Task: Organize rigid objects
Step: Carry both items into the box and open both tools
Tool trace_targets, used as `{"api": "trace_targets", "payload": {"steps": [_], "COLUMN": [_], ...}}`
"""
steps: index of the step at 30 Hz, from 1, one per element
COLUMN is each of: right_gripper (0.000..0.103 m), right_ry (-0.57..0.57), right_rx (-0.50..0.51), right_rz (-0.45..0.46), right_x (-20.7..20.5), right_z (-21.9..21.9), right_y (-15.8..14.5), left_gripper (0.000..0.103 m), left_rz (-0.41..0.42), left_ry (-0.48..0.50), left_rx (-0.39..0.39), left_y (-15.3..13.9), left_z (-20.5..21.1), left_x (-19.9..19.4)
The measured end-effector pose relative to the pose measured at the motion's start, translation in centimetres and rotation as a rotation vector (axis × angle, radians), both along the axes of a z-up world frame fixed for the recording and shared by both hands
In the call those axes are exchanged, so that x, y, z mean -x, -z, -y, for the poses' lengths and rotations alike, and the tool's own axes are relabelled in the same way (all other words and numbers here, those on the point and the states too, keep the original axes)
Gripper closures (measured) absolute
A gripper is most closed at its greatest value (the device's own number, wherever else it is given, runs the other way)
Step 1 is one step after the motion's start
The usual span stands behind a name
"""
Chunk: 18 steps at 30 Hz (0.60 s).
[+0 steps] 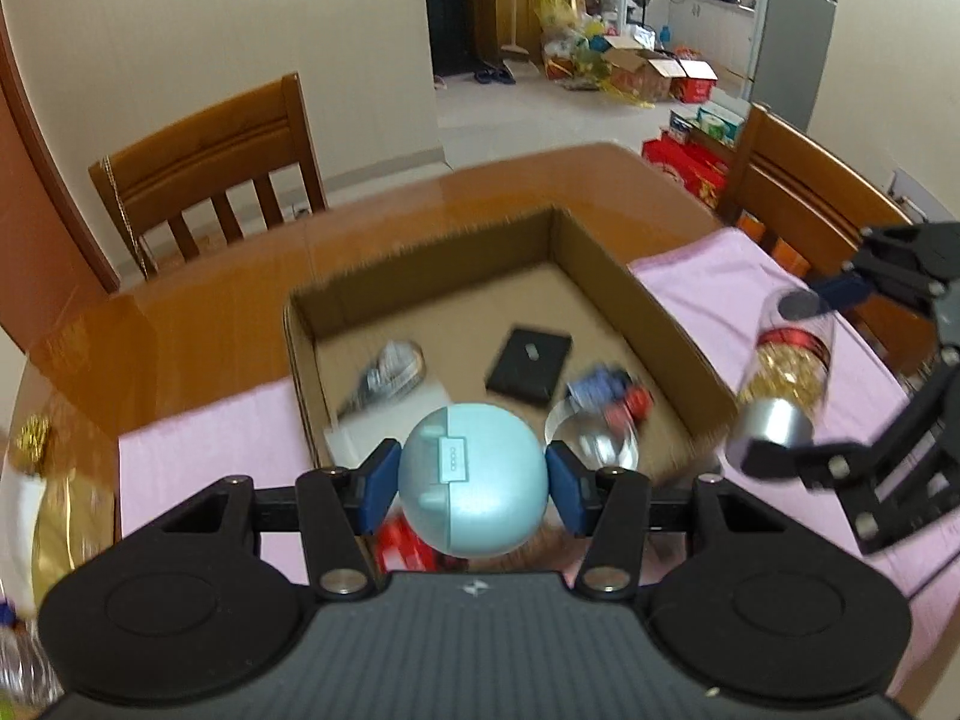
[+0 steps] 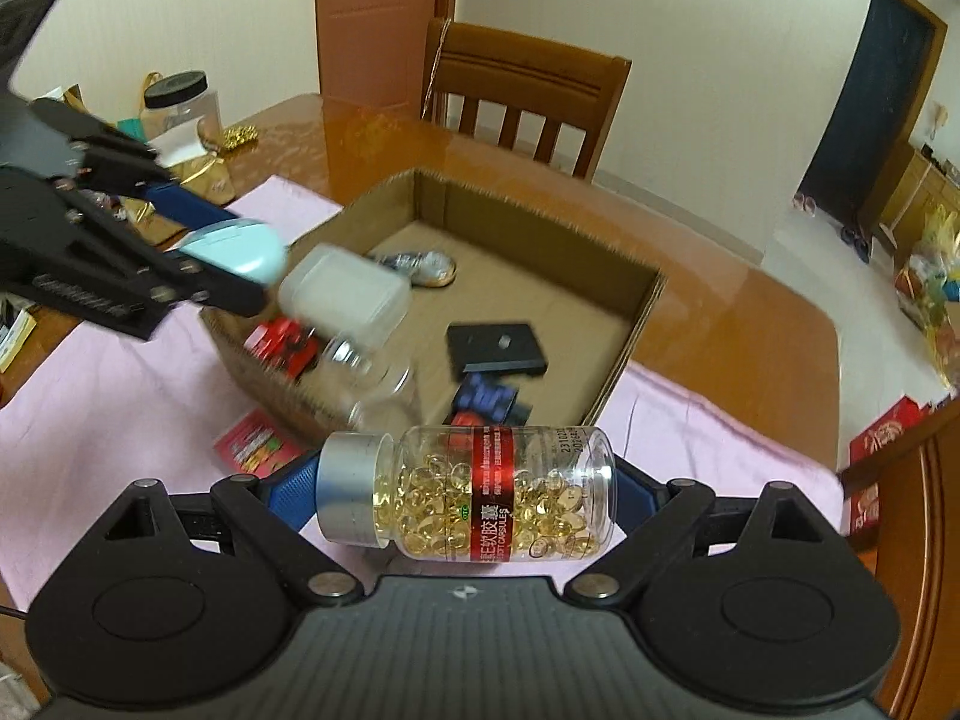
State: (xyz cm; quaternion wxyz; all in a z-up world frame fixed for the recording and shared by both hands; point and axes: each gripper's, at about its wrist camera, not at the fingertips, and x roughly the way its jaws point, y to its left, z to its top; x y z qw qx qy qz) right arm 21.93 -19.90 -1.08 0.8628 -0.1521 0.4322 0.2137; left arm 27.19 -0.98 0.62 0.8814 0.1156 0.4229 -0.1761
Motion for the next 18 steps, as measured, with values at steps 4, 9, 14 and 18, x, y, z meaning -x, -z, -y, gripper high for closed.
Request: {"api": "trace_targets", "payload": {"steps": [4,9,14,18], "right_gripper": [0.007,0.007,0.007,0.007], "right_ry": [-0.013,-0.004,0.003,0.004], "right_rx": [-0.010,-0.014,-0.025,-0.019], "right_rz": [0.013,0.023,0.011,0.008], "right_x": [-2.2,-4.5,-6.7,-7.9], "right_z": [0.2,0.7,1.4,1.5], "right_y": [-0.5,-0.6,-0.5,-0.1], "left_gripper": [0.051,0.051,0.051,0.051], "left_rz": [0.006,-0.022,-0.057,-0.069], "left_ry": [-0.009,-0.027,-0.051,-0.065], "left_rx": [0.033,0.049,0.058,0.067], "left_y": [0.3,2.1,4.7,6.0], "left_z": [0.9,1.9,2.7,2.9], "left_x": [-3.8,-7.5,-9.4,-10.0]}}
